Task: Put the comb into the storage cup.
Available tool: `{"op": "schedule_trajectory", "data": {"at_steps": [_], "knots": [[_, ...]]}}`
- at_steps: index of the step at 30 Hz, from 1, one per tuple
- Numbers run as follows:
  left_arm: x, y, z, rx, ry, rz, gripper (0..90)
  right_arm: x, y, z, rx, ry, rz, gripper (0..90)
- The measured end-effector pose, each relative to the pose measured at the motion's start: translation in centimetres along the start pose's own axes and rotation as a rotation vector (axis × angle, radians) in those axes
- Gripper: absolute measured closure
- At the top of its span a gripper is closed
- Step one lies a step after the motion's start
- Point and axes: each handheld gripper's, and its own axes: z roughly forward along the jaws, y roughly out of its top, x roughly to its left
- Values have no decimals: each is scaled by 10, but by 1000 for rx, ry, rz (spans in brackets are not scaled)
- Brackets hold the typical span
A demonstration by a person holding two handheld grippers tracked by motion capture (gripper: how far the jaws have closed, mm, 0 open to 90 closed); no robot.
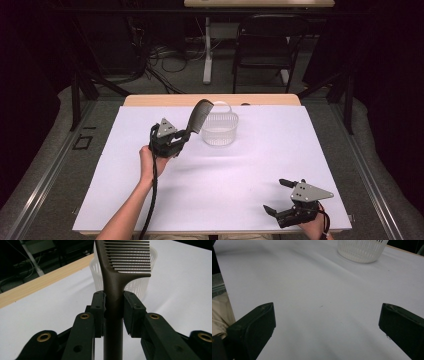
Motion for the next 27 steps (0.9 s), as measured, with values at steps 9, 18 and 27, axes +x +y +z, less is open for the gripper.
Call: {"op": "schedule_trajectory", "data": {"at_steps": [9, 18, 27], "knots": [[3, 10, 0, -5, -6, 0, 721, 0, 1, -1, -3, -2, -1, 7], [5, 21, 0, -29, -10, 15, 720, 0, 1, -2, -12, -3, -1, 6], [7, 32, 4, -41, -12, 19, 720, 0, 1, -2, -11, -3, 4, 7]]}}
